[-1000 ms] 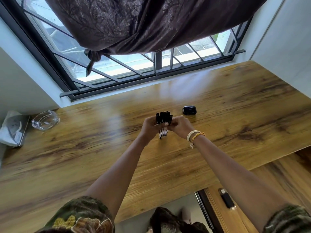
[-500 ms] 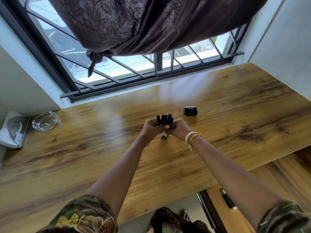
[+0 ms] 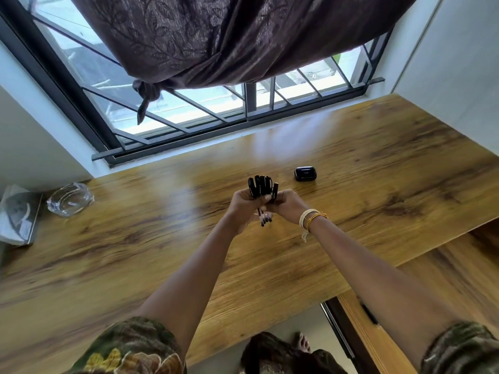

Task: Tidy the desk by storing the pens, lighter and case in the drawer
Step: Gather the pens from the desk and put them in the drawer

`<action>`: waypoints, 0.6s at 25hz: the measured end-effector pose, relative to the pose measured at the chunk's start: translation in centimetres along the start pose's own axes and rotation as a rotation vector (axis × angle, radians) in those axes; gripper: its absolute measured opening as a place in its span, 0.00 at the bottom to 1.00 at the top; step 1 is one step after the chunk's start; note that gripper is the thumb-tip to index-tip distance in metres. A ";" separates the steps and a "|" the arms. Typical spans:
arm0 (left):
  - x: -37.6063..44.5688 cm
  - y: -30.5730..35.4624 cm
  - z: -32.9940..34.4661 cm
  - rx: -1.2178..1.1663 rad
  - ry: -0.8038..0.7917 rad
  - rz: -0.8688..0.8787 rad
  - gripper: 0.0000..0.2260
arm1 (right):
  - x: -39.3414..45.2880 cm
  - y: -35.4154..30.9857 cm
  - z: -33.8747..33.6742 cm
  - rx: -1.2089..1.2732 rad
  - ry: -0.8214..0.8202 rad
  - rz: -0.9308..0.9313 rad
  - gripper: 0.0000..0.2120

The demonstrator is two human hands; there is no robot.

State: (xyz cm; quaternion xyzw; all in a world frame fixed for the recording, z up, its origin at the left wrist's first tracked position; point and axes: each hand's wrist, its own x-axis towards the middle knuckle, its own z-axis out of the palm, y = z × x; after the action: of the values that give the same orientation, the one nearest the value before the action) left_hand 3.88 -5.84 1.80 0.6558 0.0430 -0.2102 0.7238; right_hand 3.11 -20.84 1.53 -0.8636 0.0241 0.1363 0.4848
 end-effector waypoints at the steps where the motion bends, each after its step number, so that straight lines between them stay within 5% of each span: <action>1: -0.2 0.0 0.0 -0.006 -0.006 -0.005 0.08 | -0.2 0.0 0.1 0.062 -0.006 -0.001 0.03; 15: -10.9 -1.5 5.3 -0.078 0.024 -0.012 0.03 | -10.5 2.2 -1.7 0.336 -0.259 -0.042 0.07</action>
State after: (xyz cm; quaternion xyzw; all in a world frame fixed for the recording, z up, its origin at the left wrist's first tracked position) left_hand -7.71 -8.29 4.82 0.6293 0.0641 -0.2048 0.7470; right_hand -7.01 -24.42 3.27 -0.7463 -0.0340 0.2302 0.6236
